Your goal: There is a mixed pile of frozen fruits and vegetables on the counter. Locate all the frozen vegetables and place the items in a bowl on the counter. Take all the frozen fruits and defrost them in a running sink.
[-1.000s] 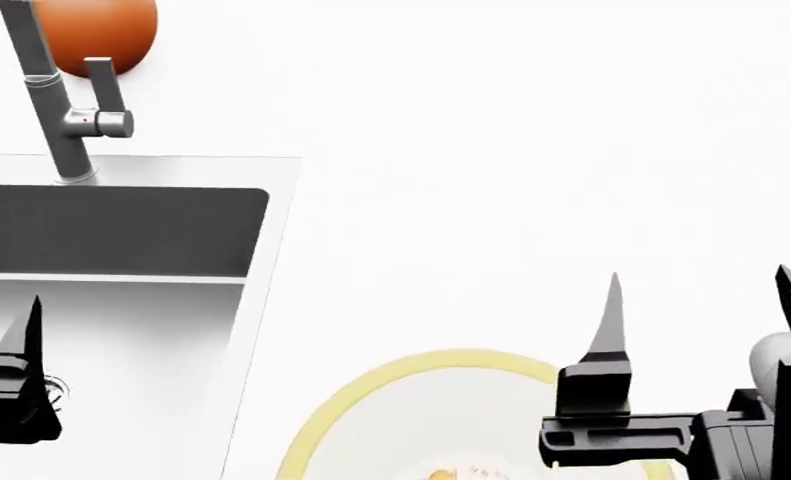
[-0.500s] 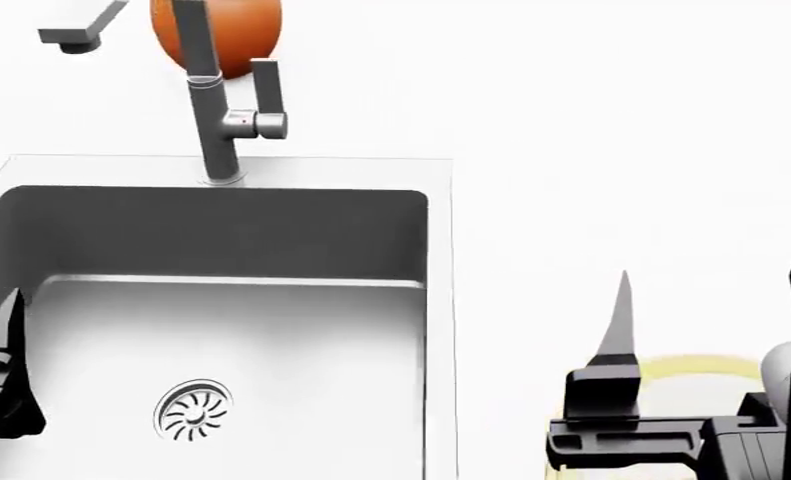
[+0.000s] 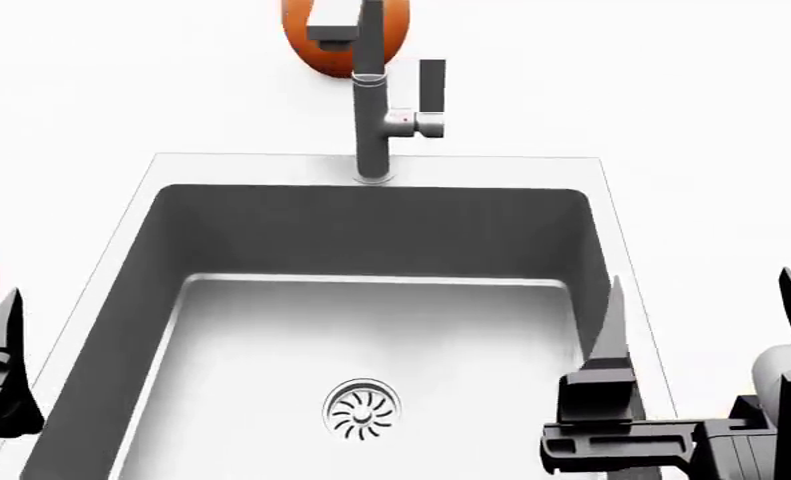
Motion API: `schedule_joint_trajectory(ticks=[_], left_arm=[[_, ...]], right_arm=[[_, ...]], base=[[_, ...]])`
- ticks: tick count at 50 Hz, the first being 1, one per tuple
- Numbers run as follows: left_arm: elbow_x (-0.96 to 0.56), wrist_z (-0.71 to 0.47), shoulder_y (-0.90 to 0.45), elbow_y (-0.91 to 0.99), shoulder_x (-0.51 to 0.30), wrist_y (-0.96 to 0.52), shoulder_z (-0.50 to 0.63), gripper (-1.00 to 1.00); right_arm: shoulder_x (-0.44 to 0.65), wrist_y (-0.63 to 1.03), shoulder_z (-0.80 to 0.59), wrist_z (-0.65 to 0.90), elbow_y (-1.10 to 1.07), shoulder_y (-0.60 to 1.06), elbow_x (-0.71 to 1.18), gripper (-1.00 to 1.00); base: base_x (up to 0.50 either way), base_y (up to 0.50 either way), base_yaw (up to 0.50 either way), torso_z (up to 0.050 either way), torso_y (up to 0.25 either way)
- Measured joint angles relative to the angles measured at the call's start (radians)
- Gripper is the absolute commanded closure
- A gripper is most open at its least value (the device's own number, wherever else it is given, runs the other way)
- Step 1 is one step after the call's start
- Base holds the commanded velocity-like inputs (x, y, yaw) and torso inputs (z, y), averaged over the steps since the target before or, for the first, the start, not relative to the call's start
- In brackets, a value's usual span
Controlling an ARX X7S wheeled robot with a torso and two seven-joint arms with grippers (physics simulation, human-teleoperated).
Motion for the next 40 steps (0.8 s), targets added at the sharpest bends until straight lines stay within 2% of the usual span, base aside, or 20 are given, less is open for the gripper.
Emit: schedule_joint_trajectory(ticks=[21, 32, 40], left_arm=[[-0.012, -0.004, 0.005, 0.004, -0.011, 0.005, -0.002, -1.0], [-0.01, -0.008, 0.004, 0.0, -0.013, 0.011, 0.006, -1.0], [-0.009, -0.01, 0.004, -0.002, -0.015, 0.015, 0.012, -1.0]], right_arm=[[-0.001, -0.006, -0.011, 0.001, 0.007, -0.003, -0.003, -1.0], [0.0, -0.007, -0.019, 0.0, 0.008, -0.005, -0.006, -1.0], [0.005, -0.003, -0.029, 0.003, 0.006, -0.007, -0.014, -1.0]], base=[[-0.45, 0.38, 0.0, 0.0, 0.0], [-0.03, 0.34, 0.0, 0.0, 0.0], [0.0, 0.1, 0.0, 0.0, 0.0]])
